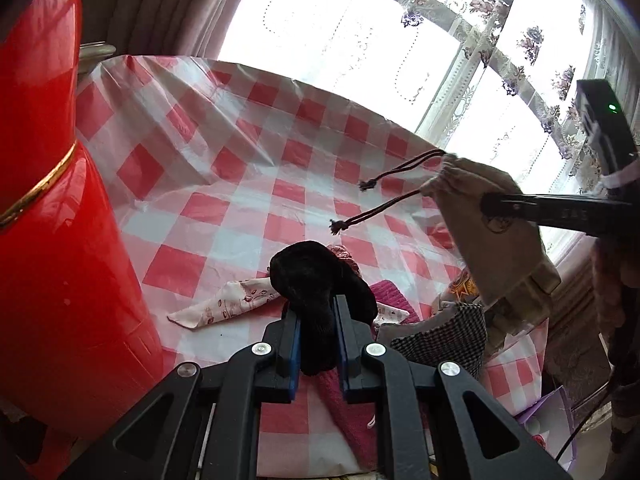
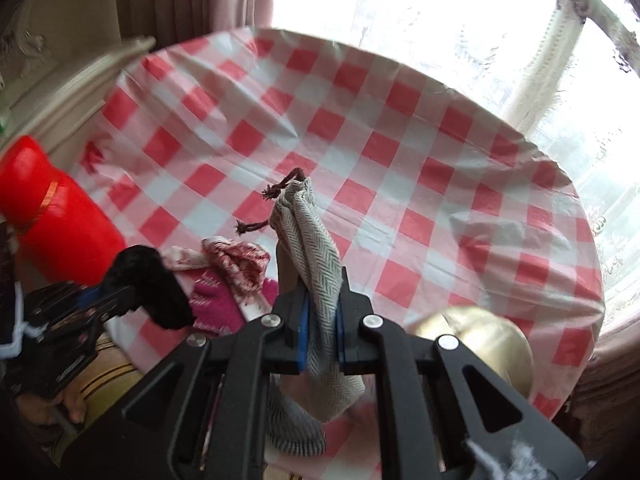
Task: Organize soft objects
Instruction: 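Carry grey pouch into box and release with right tool while left tool carries black hair tie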
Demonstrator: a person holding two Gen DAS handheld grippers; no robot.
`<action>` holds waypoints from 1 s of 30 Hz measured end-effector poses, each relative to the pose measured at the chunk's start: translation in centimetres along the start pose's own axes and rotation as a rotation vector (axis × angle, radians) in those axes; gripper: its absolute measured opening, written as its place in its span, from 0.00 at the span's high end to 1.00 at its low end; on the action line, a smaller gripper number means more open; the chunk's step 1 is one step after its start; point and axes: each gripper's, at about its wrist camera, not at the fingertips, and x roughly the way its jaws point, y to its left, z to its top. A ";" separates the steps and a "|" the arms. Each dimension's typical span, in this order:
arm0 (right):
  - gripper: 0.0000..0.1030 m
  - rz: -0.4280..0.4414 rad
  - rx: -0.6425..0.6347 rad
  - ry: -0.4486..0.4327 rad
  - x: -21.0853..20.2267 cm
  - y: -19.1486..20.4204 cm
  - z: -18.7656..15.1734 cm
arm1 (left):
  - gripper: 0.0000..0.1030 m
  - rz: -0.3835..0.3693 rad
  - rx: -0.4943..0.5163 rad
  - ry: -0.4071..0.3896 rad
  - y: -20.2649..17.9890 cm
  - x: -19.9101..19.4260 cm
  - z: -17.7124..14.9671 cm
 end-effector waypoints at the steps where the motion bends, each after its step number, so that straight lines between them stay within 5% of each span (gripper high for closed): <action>1: 0.87 0.012 0.011 -0.020 -1.7 -0.3 -0.7 | 0.86 -0.003 0.003 -0.007 -0.2 -0.3 -0.1; 12: 0.87 0.057 0.106 -0.088 -12.8 -5.1 -11.0 | 0.86 -0.034 0.023 -0.043 -2.6 -4.3 -1.8; 18: 0.87 0.042 0.200 -0.031 -14.7 -8.4 -19.5 | 0.86 -0.067 0.044 -0.040 -4.9 -6.5 -2.9; 30: 0.87 0.181 0.349 0.104 -16.1 -13.3 -34.4 | 0.86 -0.139 0.167 0.005 -11.6 -7.6 -4.9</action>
